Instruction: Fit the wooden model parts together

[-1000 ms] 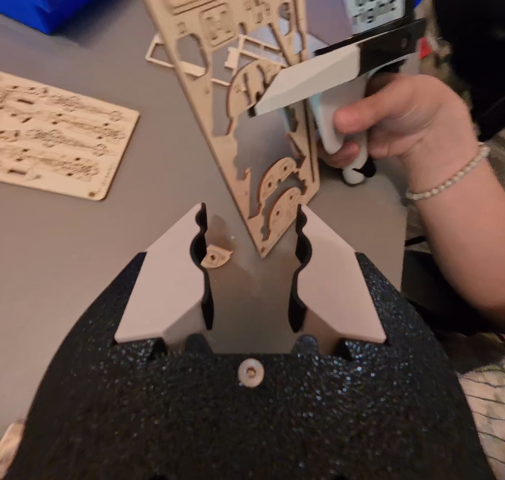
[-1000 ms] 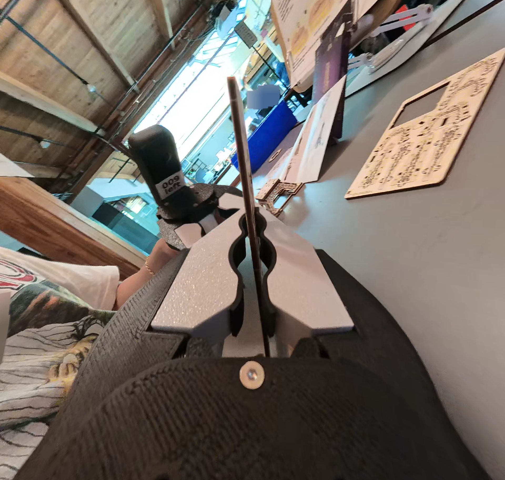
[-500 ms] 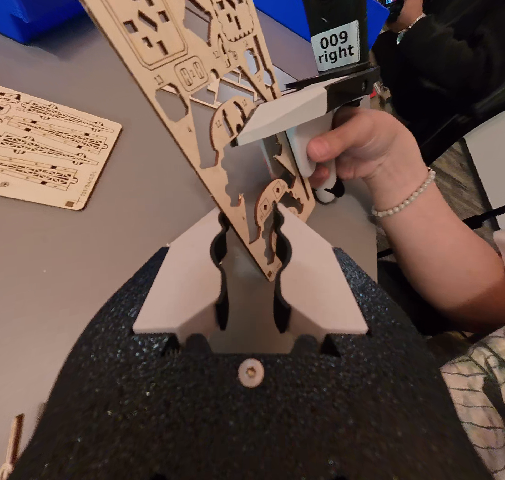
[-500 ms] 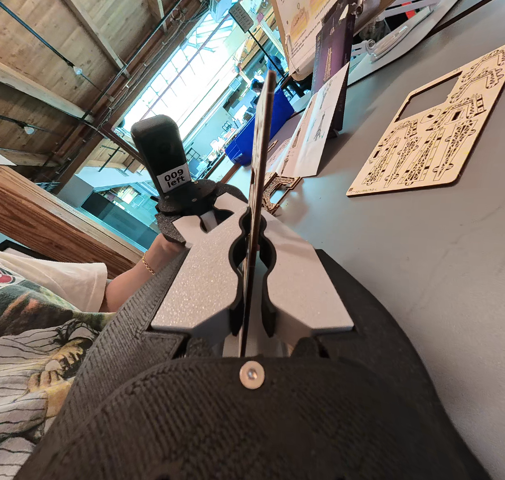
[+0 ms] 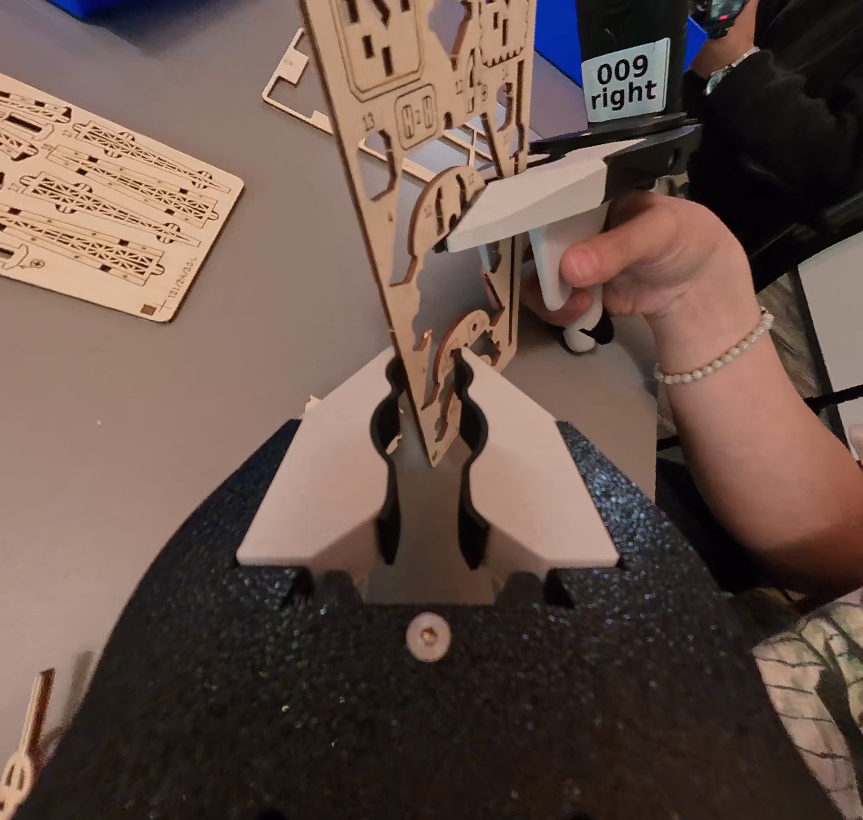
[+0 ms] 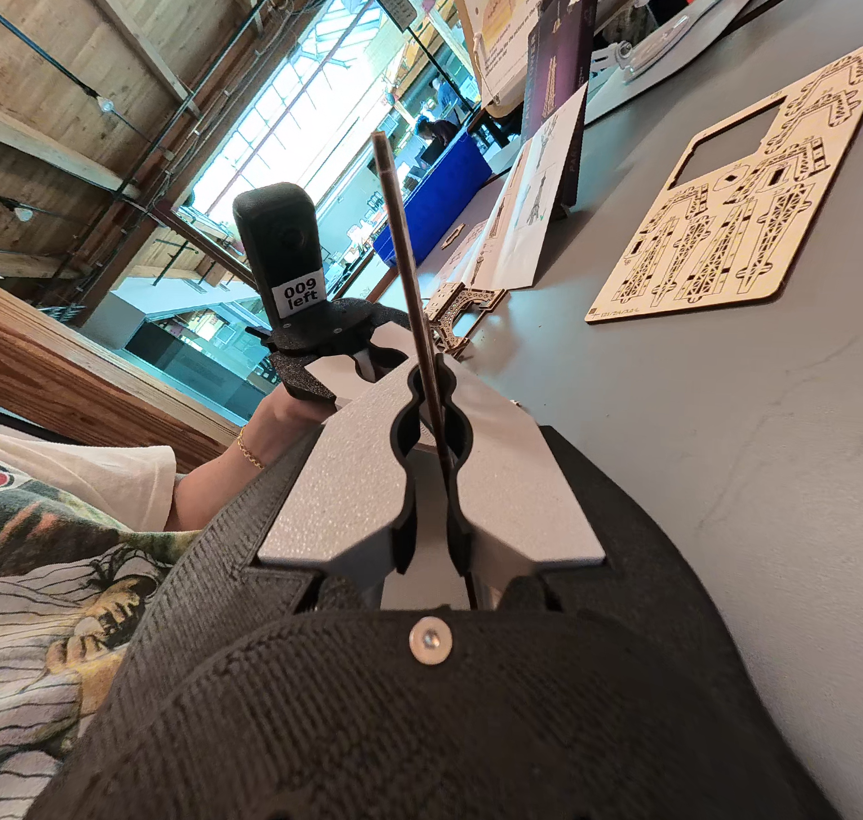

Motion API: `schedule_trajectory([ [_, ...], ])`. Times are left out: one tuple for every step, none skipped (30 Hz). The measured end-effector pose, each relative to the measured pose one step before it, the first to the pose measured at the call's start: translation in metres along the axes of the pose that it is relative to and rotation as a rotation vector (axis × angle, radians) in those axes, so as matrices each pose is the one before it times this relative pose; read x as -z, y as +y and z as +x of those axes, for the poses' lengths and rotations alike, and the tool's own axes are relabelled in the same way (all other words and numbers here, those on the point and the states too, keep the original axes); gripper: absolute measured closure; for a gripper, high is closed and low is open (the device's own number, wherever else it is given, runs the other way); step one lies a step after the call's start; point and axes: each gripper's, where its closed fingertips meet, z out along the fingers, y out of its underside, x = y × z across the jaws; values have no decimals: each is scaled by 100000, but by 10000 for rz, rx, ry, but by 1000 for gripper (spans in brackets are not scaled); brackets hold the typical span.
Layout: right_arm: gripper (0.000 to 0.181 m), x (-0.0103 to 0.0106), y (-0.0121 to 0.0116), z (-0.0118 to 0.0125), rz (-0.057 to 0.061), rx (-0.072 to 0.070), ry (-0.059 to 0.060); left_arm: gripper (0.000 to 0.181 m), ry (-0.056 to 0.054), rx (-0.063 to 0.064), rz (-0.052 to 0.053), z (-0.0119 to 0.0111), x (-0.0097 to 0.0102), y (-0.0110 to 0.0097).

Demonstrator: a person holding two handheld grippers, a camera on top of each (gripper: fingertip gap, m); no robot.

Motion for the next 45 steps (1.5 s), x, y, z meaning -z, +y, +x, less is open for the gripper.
schedule_trajectory([
  [181,-6,-11,84,7,-24,51,164,-95,-42,7,-47,-18,5],
  [181,6,-7,44,5,-17,20,164,-45,-15,11,-12,-12,3],
  [181,8,-4,18,3,-6,6,165,12,71,19,-12,-5,2],
  [181,-8,5,1,-3,6,8,168,-23,129,39,-125,-5,-9],
  [181,-62,78,-82,-38,5,-45,169,10,49,62,-88,-15,1],
  [181,11,-44,123,25,-35,70,169,39,68,42,2,-16,-15],
  [181,22,-9,-53,11,-6,-51,169,53,-35,13,84,18,-7],
  [181,5,15,-97,-6,3,-66,168,-28,-77,-8,9,14,-5],
  [181,-18,-3,30,-2,9,33,167,-73,-82,-40,-45,-13,15],
  [181,-1,-1,20,1,-4,6,166,-14,-107,-65,35,-4,24],
  [181,0,20,-69,-15,-12,-53,164,31,-110,-110,96,-14,112],
  [181,-29,43,101,-30,-11,68,161,20,-58,-57,65,33,50],
  [181,-38,17,116,-16,2,88,158,66,-54,26,108,124,-59],
  [181,-7,0,40,-4,3,33,156,122,-73,71,214,201,-109],
  [181,20,-13,-69,14,-3,-54,153,65,-63,78,143,219,-119],
  [181,44,-74,42,52,-2,29,147,51,-78,43,116,218,-75],
  [181,46,-119,84,78,8,59,140,44,-69,2,147,152,-46],
  [181,11,-67,-73,42,15,-55,135,59,-62,-41,177,41,19],
  [181,-6,2,-77,-5,12,-45,133,40,-27,-78,139,-67,85],
  [181,3,-15,91,10,-10,60,132,-58,47,-99,-38,-127,86],
  [181,-30,35,46,-29,-2,31,129,-115,101,-76,-102,-153,21],
  [181,-59,82,-55,-55,24,-19,121,-112,143,-16,-67,-182,-70],
  [181,-37,38,7,-30,28,28,115,-194,212,5,-191,-233,-89],
  [181,7,-7,110,5,6,85,112,-163,211,17,-148,-297,-67],
  [181,23,-35,63,24,-10,38,111,-26,123,5,77,-319,2],
  [181,11,-19,-46,13,-7,-30,113,-131,111,-19,-103,-313,56],
  [181,17,-1,-26,5,10,-19,118,-294,68,-31,-378,-248,57],
  [181,-2,-5,16,4,5,19,123,-220,-28,47,-265,-183,-50],
  [181,-15,12,31,-9,-9,18,126,-44,-23,83,-5,-99,-122],
  [181,-12,12,35,-13,-11,17,128,35,42,45,60,-45,-83],
  [181,-12,18,48,-13,-14,22,129,11,95,42,-29,-34,-94],
  [181,-11,-6,55,-1,-24,26,130,65,84,39,37,-37,-83],
  [181,-4,2,71,2,-35,33,132,71,45,-22,43,-57,24],
  [181,3,-3,92,5,-37,38,133,3,-9,-4,-23,-57,-8],
  [181,-1,-26,98,12,-32,51,140,137,-100,36,215,-47,-40],
  [181,44,-38,30,35,-20,8,140,8,-66,48,9,-24,-36],
  [181,31,-39,-66,27,2,-50,141,48,-38,29,38,33,-46],
  [181,1,7,-59,1,16,-35,142,60,35,-35,25,65,4],
  [181,-25,24,-4,-21,2,3,142,50,58,-83,1,23,43],
  [181,-27,27,13,-19,-10,6,142,50,35,-55,-10,21,18],
  [181,-8,6,31,-5,-15,10,142,18,17,-9,-45,19,-26],
  [181,-1,-21,54,14,-11,34,143,-11,-1,-3,-54,-30,-14],
  [181,11,-12,65,13,-8,44,143,-23,-1,11,-29,-44,-25],
  [181,22,-30,27,25,-6,15,144,-6,1,28,-22,-35,-31],
  [181,-2,-3,52,2,-12,33,144,-16,47,17,-37,-32,2],
])
